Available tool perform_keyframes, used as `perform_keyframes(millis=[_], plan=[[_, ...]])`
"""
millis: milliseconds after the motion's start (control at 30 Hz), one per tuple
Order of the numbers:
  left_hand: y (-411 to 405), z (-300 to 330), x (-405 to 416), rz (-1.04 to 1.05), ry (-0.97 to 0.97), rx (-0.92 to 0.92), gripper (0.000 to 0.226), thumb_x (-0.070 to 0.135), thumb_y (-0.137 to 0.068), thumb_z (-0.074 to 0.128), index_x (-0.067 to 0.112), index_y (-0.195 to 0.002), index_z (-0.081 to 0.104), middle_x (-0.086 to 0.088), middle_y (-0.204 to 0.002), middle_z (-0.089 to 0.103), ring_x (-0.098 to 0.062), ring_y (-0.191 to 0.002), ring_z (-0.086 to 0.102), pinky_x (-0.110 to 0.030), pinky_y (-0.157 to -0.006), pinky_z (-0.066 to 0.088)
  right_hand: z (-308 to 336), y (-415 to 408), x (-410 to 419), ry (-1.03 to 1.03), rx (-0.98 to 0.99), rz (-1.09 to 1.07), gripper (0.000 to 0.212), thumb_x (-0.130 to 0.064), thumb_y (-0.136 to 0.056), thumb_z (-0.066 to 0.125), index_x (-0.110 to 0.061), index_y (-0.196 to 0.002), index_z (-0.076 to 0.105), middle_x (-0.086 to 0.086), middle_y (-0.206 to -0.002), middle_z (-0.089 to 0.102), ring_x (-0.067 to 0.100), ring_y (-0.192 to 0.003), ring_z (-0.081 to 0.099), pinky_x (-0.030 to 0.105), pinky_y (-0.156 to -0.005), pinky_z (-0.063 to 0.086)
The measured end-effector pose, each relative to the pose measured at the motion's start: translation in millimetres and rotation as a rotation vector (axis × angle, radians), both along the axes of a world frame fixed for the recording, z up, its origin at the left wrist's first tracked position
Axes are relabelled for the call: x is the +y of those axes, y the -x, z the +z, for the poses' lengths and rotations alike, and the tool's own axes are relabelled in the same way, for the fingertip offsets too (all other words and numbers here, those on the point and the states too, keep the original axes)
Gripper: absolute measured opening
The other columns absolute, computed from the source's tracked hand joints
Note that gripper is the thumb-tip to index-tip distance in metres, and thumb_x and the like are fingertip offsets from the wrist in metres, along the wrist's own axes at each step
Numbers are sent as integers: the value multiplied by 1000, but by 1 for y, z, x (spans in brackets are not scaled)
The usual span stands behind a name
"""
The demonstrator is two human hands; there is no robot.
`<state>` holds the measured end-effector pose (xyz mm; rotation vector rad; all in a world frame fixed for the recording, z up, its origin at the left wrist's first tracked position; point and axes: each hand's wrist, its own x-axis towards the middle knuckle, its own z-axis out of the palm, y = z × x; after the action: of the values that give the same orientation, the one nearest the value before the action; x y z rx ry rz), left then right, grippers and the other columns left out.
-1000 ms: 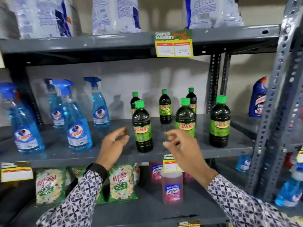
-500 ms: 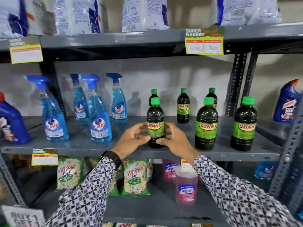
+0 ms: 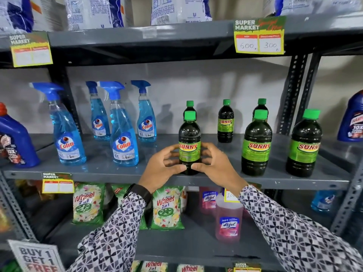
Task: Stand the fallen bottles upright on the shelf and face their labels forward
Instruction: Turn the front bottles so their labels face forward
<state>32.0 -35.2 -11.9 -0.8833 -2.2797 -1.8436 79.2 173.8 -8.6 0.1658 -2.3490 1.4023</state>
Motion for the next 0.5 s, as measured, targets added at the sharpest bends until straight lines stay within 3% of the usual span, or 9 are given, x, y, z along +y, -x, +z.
perform_keyframes(millis=[300,433,500], plan=[[-1,0,0,2,15,-15,75,10,-79,86,27,-145,54,3,-129,71,-12,-115,72,-30,-98,58,-1,-3,-3,10,4,14,77,-17,-82,88,-24,-148,50,1,-133,70,17,-113,73,45,-102,59],[-2,-2,2,14,0,22,72,9,-79,85,31,-141,56,6,-126,72,-9,-113,72,-23,-94,58,-3,1,-1,14,7,36,75,-8,-87,83,-20,-152,47,0,-134,66,7,-112,70,30,-98,58],[-2,-3,4,22,-2,42,71,8,-78,86,34,-137,56,8,-124,72,-7,-111,72,-19,-91,57,-4,3,1,10,19,27,74,-5,-89,80,-19,-153,46,2,-136,66,11,-115,70,35,-102,57]])
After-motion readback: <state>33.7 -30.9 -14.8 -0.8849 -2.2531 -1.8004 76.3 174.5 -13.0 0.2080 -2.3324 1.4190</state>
